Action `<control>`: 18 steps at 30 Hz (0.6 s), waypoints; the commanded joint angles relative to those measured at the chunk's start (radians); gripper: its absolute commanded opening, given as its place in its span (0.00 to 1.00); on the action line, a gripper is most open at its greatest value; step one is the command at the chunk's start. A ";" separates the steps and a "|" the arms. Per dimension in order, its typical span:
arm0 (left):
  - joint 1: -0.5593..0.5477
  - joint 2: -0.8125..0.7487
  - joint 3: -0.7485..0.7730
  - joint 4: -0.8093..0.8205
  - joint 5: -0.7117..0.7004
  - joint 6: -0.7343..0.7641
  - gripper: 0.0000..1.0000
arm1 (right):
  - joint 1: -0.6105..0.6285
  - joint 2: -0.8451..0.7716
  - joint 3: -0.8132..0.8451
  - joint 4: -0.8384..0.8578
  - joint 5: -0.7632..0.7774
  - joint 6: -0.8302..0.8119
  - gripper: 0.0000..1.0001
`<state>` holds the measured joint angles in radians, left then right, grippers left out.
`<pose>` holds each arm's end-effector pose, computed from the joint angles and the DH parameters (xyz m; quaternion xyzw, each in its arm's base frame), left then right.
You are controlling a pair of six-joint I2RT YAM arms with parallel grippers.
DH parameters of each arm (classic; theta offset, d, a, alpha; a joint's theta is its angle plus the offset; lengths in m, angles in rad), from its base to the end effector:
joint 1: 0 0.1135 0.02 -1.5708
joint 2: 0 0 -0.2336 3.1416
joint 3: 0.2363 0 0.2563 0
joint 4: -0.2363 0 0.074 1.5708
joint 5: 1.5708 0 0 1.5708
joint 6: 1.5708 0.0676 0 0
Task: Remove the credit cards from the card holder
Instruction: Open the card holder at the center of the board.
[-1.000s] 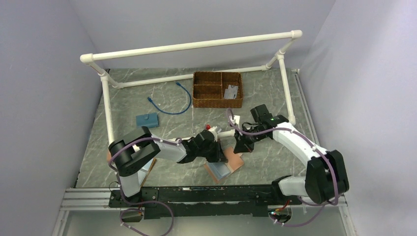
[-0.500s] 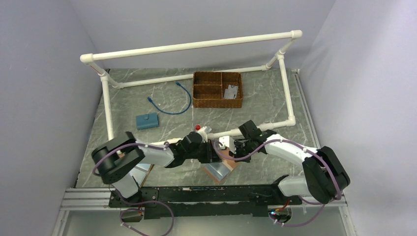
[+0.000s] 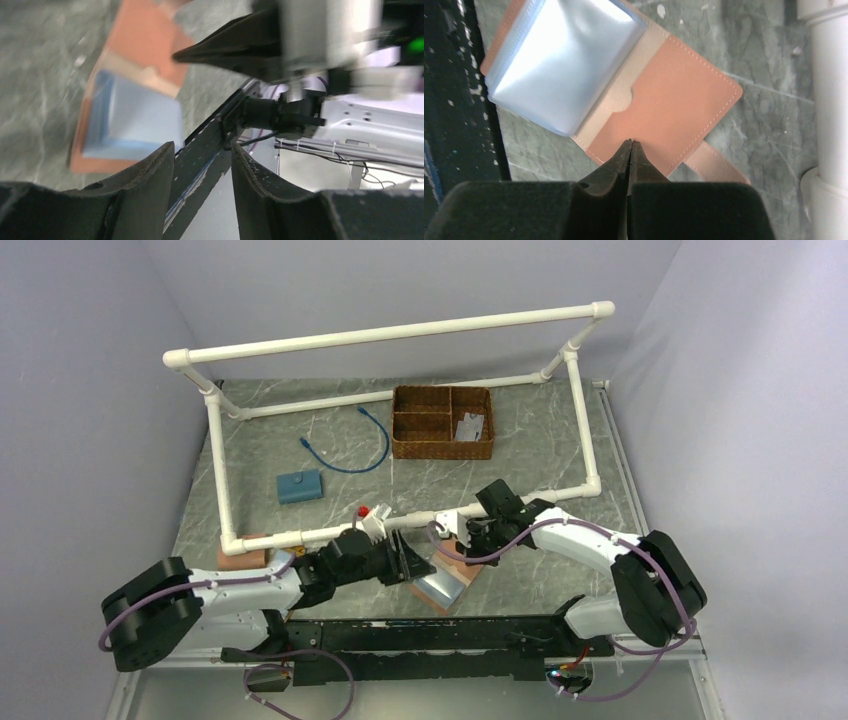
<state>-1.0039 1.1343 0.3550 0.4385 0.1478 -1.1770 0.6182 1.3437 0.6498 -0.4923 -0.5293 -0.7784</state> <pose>0.1384 -0.2360 0.1457 -0.0280 0.8152 -0.5381 0.2124 0.1815 0.1710 0.1052 -0.6474 0.6935 0.2412 0.2044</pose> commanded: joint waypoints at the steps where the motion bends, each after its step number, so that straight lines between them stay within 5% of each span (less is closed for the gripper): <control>1: -0.077 0.063 -0.045 0.120 -0.112 -0.177 0.52 | 0.015 -0.002 0.059 0.010 -0.076 0.065 0.00; 18: -0.187 0.322 0.175 -0.195 -0.286 -0.430 0.55 | 0.033 0.051 0.094 0.016 0.015 0.194 0.00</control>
<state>-1.1828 1.4010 0.4694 0.3492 -0.0864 -1.5002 0.6487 1.4109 0.7097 -0.4881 -0.5312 -0.6167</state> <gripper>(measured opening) 0.549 0.007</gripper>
